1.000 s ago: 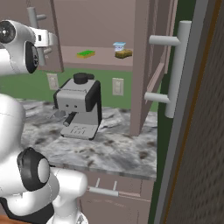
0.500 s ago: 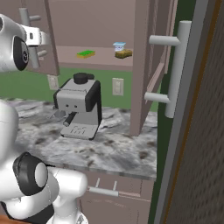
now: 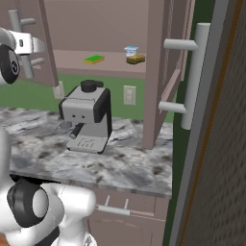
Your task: Pick the sponge and sponge from the cabinet and place them on the counter.
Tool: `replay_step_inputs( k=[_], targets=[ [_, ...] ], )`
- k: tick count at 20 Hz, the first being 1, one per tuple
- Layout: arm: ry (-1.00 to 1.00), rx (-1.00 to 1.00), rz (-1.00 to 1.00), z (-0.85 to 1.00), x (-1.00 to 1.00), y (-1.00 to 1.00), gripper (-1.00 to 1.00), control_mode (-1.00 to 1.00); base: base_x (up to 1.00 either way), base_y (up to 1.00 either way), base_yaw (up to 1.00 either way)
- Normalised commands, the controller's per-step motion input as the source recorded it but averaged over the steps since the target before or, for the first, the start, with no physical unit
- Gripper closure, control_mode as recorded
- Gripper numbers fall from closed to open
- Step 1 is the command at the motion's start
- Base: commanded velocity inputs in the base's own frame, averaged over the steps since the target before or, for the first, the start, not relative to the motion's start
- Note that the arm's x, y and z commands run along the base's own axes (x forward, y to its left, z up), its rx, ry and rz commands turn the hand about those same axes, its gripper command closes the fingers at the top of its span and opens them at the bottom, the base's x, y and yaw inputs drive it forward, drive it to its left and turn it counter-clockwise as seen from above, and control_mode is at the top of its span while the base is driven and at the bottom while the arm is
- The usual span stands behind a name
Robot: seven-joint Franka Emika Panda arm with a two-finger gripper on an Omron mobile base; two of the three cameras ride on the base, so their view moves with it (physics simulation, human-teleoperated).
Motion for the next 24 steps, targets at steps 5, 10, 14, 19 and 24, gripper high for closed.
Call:
replay_step_inputs(
  k=[5,10,14,19,24],
  targets=[
    [-0.01,0.0,0.0,-0.05,-0.41,0.04,1.0,-1.0,0.0,0.0,0.0],
    [0.02,0.0,0.0,0.0,-0.4,0.1,1.0,-1.0,0.0,0.0,0.0],
    [0.06,0.0,-0.01,0.0,-0.34,0.12,1.0,-1.0,0.0,0.0,0.0],
    [0.08,-0.01,-0.02,0.0,-0.31,0.15,1.0,-1.0,0.0,0.0,0.0],
    [0.09,-0.02,-0.02,0.0,-0.28,0.18,1.0,-1.0,0.0,0.0,0.0]
  ],
)
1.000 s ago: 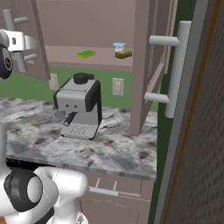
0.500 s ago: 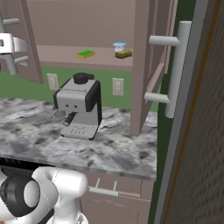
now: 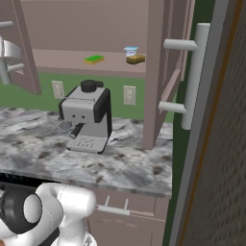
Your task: Pick the sponge and sponge from the cabinet and place them on the counter.
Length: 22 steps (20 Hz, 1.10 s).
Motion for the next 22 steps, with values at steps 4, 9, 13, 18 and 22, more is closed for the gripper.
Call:
replay_step_inputs(
  k=[4,9,13,18,22],
  targets=[
    [0.03,-0.01,-0.02,0.0,-0.12,0.14,1.0,-1.0,0.0,0.0,0.0],
    [0.0,0.0,0.0,0.0,0.0,0.08,-1.0,-1.0,0.0,0.0,0.0],
    [0.0,0.0,0.02,0.0,-0.21,0.0,-1.0,-1.0,0.0,0.0,0.0],
    [0.0,0.0,0.07,0.05,-0.38,0.0,-1.0,-1.0,0.0,0.0,0.0],
    [0.0,0.0,0.08,0.16,-0.34,-0.02,-1.0,-1.0,0.0,0.0,0.0]
  ],
)
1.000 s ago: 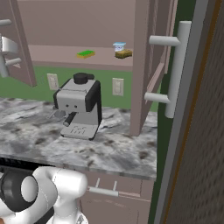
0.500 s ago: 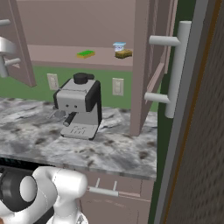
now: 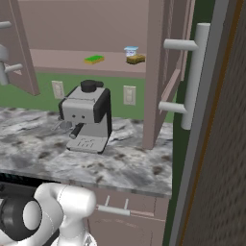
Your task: Pick the sponge and sponge from the cabinet and place them on the counter.
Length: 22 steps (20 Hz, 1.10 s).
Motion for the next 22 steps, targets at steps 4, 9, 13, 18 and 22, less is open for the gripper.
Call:
replay_step_inputs(
  k=[4,9,13,18,22],
  targets=[
    [0.0,0.0,0.08,0.19,-0.2,-0.12,-1.0,-1.0,0.0,0.0,0.0],
    [0.0,0.0,0.07,0.15,-0.06,-0.18,-1.0,-1.0,0.0,0.0,0.0],
    [0.0,0.0,0.05,0.02,0.0,-0.24,-1.0,-1.0,0.0,0.0,0.0],
    [0.0,0.0,0.05,0.0,-0.03,-0.32,-1.0,-1.0,0.0,0.0,0.0],
    [0.0,0.0,0.05,0.0,-0.11,-0.41,-1.0,-1.0,0.0,0.0,0.0]
  ],
)
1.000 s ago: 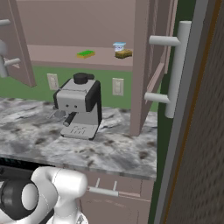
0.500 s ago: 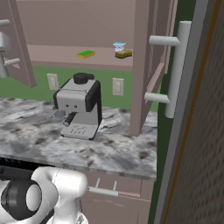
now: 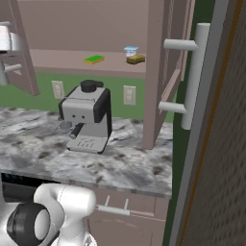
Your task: Pick the sponge and sponge from the cabinet and place them on the counter.
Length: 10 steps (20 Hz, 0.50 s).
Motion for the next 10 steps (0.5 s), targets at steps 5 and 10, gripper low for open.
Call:
replay_step_inputs(
  k=[5,10],
  targets=[
    [0.0,0.01,0.05,0.0,-0.18,-0.45,-1.0,-1.0,0.0,0.0,0.0],
    [0.0,0.02,0.05,-0.03,-0.18,-0.46,-1.0,-1.0,0.0,0.0,0.0]
  ],
)
